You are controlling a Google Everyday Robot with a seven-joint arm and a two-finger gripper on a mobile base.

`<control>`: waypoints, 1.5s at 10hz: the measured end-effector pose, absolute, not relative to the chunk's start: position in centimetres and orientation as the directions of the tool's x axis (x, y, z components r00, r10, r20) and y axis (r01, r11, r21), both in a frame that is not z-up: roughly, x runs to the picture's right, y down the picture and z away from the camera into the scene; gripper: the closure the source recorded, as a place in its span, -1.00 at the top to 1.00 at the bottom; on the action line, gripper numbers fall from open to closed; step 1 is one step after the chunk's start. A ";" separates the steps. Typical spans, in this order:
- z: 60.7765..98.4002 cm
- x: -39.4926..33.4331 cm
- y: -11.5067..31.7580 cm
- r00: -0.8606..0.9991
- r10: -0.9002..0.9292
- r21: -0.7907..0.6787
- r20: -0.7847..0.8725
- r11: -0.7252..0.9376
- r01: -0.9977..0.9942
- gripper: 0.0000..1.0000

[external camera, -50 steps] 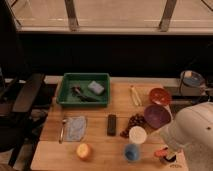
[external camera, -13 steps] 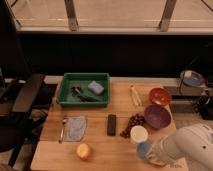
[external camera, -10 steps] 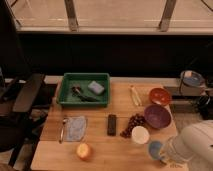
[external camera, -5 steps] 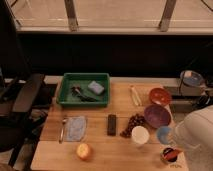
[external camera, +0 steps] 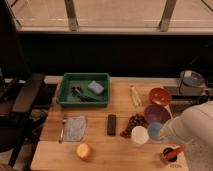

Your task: Stack cups on top of each other

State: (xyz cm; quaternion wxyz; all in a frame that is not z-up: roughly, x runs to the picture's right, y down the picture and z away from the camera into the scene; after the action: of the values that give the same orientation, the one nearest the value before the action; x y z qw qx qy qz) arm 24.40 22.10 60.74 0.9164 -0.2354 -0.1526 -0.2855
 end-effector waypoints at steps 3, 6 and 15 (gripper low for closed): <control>61.3 22.6 23.1 0.762 -0.430 -0.323 0.485 0.721 0.613 -0.70; 61.2 20.7 23.0 0.728 -0.426 -0.282 0.537 0.723 0.631 -0.11; 63.3 19.9 21.7 0.711 -0.428 -0.259 0.558 0.724 0.639 0.60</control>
State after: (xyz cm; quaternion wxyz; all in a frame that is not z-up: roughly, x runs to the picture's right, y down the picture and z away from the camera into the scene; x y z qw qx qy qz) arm 19.89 21.70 63.27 0.8977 -0.2229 -0.2370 -0.2973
